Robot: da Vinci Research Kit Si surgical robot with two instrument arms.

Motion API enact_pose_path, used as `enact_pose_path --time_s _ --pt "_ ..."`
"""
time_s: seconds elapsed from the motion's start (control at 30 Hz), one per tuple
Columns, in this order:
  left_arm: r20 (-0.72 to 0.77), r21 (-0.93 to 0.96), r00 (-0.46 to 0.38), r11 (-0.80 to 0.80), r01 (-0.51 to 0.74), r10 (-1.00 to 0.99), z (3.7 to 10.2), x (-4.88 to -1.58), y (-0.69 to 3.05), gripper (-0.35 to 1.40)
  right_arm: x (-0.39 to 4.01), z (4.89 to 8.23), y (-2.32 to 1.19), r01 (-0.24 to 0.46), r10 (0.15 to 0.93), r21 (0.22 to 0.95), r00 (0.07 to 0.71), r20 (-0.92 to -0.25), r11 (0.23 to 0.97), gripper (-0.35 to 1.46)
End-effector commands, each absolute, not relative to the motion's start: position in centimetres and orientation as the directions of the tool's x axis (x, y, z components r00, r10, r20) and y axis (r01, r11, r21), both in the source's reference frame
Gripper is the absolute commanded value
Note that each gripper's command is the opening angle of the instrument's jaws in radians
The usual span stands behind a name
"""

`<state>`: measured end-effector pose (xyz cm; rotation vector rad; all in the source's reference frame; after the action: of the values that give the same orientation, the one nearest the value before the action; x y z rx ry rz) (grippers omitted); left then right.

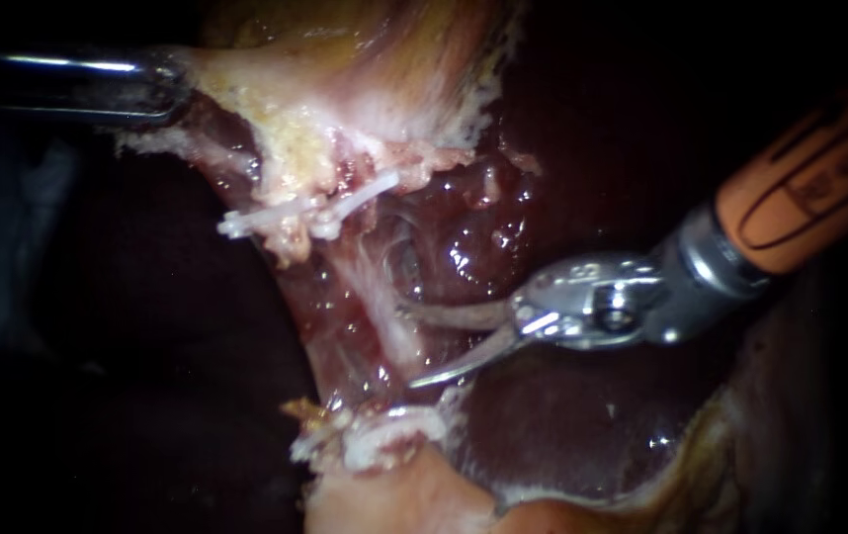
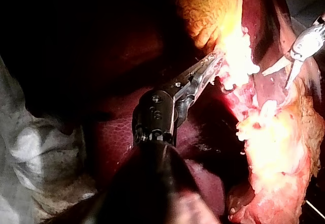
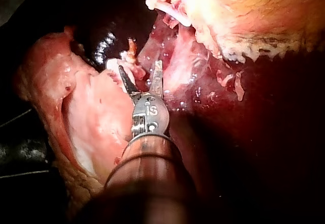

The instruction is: Go back from the cut right tube

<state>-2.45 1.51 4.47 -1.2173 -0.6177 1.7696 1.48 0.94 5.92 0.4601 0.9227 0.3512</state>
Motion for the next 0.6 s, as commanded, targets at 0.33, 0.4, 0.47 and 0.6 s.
enact_pose_path --time_s 0.33,0.4,0.47,0.6 --pt "-0.480 -0.783 -0.137 -0.493 -0.379 0.867 4.49 -2.44 1.52 -0.35 0.91 5.75 1.11 -0.141 0.423 0.441 0.634 -0.647 0.886 1.45" --pt "-0.480 -0.782 -0.137 -0.494 -0.380 0.866 4.51 -2.45 1.52 -0.35 0.89 5.75 1.11 -0.144 0.428 0.447 0.637 -0.641 0.883 1.45" --pt "-0.482 -0.781 -0.137 -0.495 -0.380 0.866 4.54 -2.46 1.52 -0.35 0.89 5.76 1.11 -0.141 0.425 0.446 0.640 -0.640 0.884 1.45" --pt "-0.487 -0.776 -0.137 -0.499 -0.384 0.863 4.70 -2.53 1.51 -0.35 0.90 5.76 1.12 -0.128 0.419 0.449 0.642 -0.642 0.884 1.45"
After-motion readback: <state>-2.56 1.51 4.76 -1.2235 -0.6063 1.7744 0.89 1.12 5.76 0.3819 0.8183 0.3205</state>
